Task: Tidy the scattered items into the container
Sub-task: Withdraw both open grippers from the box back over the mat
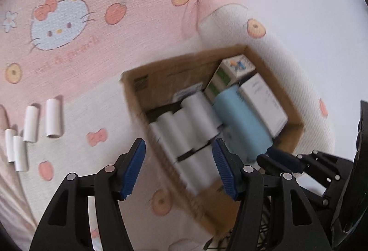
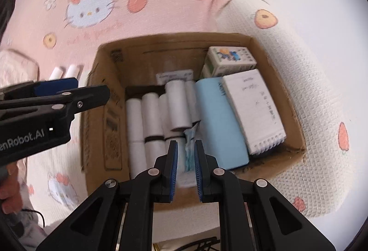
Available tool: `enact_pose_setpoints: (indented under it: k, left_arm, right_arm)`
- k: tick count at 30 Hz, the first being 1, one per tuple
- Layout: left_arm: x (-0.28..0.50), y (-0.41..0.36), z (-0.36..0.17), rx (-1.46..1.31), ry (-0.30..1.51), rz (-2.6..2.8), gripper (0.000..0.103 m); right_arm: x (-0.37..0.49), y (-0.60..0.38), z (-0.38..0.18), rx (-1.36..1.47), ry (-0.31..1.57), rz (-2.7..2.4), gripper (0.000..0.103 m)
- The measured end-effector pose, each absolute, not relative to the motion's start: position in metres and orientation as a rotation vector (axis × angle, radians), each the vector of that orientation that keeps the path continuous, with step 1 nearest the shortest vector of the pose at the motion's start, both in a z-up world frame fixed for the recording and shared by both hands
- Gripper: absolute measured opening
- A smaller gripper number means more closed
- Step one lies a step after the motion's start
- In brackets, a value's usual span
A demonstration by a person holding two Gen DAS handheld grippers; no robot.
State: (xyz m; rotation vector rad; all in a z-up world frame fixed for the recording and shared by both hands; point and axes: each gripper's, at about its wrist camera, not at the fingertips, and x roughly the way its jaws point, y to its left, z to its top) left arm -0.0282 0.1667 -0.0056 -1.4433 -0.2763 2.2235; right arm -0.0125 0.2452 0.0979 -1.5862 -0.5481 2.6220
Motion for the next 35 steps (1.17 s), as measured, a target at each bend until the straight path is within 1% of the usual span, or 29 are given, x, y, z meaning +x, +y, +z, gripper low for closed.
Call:
enact_pose_setpoints:
  k: [5, 8, 11, 12, 14, 15, 16, 18, 23, 35]
  left_arm:
    - [-0.004, 0.164, -0.012, -1.489, -0.139, 2.278, 0.069]
    - [0.011, 0.164, -0.013, -1.496, -0.063, 2.293, 0.07]
    - [0.022, 0.16, -0.009, -1.48, -0.033, 2.298, 0.07]
    - [0.025, 0.158, -0.006, -1.464, -0.037, 2.303, 0.07]
    - [0.031, 0.153, -0.001, -1.438, -0.038, 2.32, 0.072]
    - [0.033, 0.152, 0.002, -1.427, -0.029, 2.342, 0.075]
    - [0.034, 0.152, 0.004, -1.42, -0.024, 2.36, 0.076]
    - [0.036, 0.149, 0.005, -1.416, -0.04, 2.367, 0.076]
    - [0.037, 0.144, 0.005, -1.417, -0.081, 2.352, 0.077]
    - [0.039, 0.141, 0.012, -1.375, -0.107, 2.389, 0.077]
  right_arm:
    - [0.007, 0.227, 0.092, -1.592, -0.702, 2.608, 0.011]
    - [0.016, 0.22, 0.092, -1.599, -0.752, 2.619, 0.011]
    - [0.023, 0.214, 0.095, -1.607, -0.786, 2.633, 0.015]
    - [0.026, 0.211, 0.096, -1.596, -0.807, 2.634, 0.019]
    - [0.033, 0.206, 0.099, -1.556, -0.846, 2.635, 0.035]
    - [0.036, 0.204, 0.101, -1.531, -0.863, 2.642, 0.052]
    - [0.039, 0.202, 0.104, -1.502, -0.882, 2.647, 0.062]
    - [0.045, 0.198, 0.108, -1.45, -0.915, 2.663, 0.063]
    - [0.05, 0.192, 0.112, -1.436, -0.935, 2.694, 0.064]
    - [0.052, 0.186, 0.114, -1.387, -0.978, 2.699, 0.064]
